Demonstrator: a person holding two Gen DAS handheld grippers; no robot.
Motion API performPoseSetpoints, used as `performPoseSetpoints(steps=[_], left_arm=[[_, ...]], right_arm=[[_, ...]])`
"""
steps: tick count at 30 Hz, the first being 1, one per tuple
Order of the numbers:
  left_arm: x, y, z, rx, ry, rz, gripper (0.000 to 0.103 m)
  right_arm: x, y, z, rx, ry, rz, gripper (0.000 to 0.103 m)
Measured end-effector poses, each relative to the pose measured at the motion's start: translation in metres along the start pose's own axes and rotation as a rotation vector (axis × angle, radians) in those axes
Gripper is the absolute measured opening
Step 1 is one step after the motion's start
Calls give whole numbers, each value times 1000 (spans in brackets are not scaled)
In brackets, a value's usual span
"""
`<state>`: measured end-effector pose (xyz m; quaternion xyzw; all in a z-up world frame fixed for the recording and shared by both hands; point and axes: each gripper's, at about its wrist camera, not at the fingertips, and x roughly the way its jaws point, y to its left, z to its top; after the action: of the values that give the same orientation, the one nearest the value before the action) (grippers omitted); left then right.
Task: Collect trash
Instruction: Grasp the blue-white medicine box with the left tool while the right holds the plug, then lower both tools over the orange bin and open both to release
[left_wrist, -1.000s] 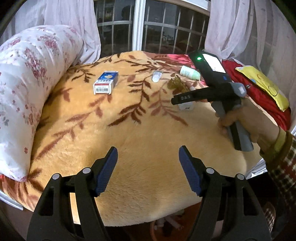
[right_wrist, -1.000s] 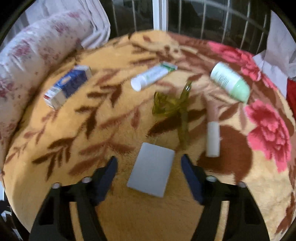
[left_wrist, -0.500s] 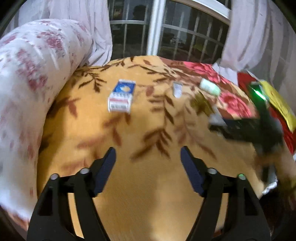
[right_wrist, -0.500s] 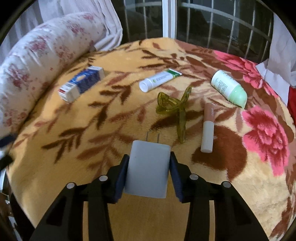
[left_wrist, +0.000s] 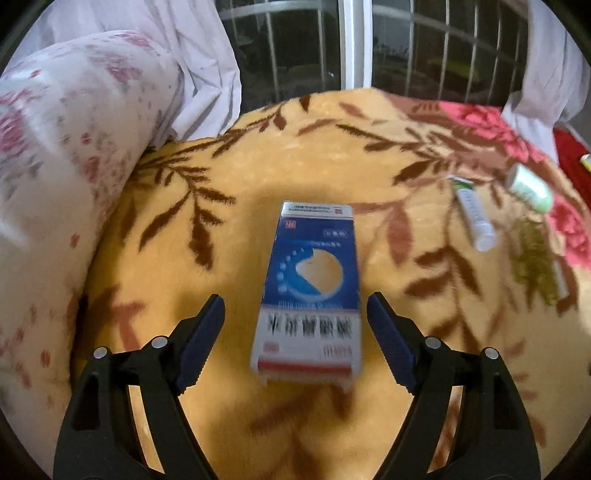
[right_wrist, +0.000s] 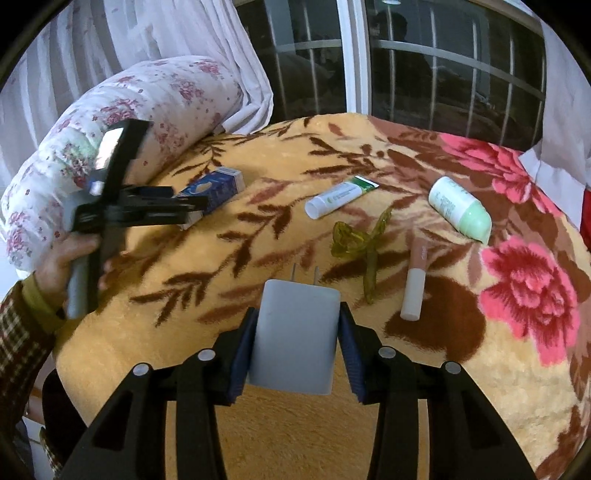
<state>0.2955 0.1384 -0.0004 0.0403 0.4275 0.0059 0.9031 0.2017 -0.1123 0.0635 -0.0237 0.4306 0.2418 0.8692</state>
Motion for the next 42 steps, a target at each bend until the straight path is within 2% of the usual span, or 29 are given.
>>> performPoseSetpoints(steps=[1,2,3,5,9,15,19,22,26,29,33,38,40,42], left_arm=[[4,0,1,-4,1,6,76],[9,1,3,-12,7,9,70],[13,2,4,-20,19,-8,51],[16,7,3,-61,20,-34,50],[-2,3,-10,-35,-6,-18,50],[-69,-15,-41,27,-67,-58,50],[-127,-36,-76,87,-91,-114,50],[-165,-52,-108,123,-86,-189,50],[-207,-75,-157,201,-71,-270,50],[-227,-91,-198,256,13,-367,50],[-223,-110,-246,306,161,-436,50],[-186,-138,-302,380,365,-449,50],[-171,-147,-317,399,424,-448,50],[-162,-154,-325,413,449,-441,50]], right_arm=[[1,0,0,-2,1,1,43],[2,0,0,-4,2,1,43],[3,0,0,-4,4,0,43],[5,0,-2,-1,7,3,43],[4,1,-4,-1,7,6,43],[-16,14,-9,-21,-17,17,43],[-42,29,-20,-47,-35,32,43],[-60,39,-34,-56,-38,50,43],[-89,57,-72,-76,-18,90,43],[-105,73,-112,-94,42,128,43],[-101,84,-169,-74,163,156,43],[-69,84,-233,-2,317,179,43],[-57,85,-250,10,358,173,43],[-44,85,-266,25,407,182,44]])
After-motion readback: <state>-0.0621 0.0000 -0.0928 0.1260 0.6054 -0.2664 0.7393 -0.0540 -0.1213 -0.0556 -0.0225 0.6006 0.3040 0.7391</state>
